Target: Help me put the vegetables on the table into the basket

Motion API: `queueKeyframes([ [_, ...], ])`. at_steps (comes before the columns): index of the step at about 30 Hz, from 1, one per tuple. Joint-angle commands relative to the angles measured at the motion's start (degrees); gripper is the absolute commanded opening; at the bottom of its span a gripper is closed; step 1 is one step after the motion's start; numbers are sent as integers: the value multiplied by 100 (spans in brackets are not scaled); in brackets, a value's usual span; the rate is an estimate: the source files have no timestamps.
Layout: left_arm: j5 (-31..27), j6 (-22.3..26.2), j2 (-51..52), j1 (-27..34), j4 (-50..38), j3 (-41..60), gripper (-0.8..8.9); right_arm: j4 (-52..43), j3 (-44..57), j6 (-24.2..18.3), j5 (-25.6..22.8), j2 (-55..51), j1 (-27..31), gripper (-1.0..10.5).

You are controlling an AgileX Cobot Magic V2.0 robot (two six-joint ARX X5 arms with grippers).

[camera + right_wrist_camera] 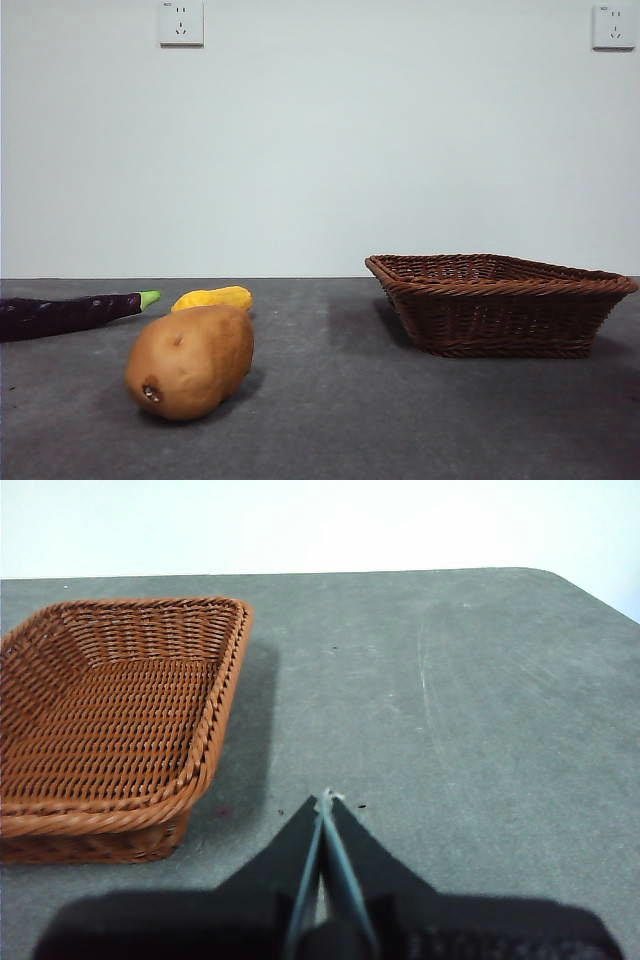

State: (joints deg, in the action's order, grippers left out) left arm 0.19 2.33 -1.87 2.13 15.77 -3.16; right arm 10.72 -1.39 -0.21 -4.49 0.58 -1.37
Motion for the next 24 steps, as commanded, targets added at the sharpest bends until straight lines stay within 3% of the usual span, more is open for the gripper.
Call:
queueKeyframes([
  [1,4,-31,-2,15,-37,72,-3,-26,57,66,-2,-7,-4,-16],
  [7,4,-39,-2,15,-46,72,-3,-24,57,186,9,-7,-9,-16],
  [15,24,-70,-13,15,-138,72,-4,-81,57,1663,529,-7,-9,-16],
  [18,24,-87,-24,15,-341,72,-5,-238,57,2028,535,-7,-9,-16],
  [22,28,-695,-50,15,-813,17,-5,-470,-175,2498,535,-7,-9,-16],
  [24,26,-1287,-103,15,-931,-105,-5,-468,-455,2575,538,7,-9,-16],
])
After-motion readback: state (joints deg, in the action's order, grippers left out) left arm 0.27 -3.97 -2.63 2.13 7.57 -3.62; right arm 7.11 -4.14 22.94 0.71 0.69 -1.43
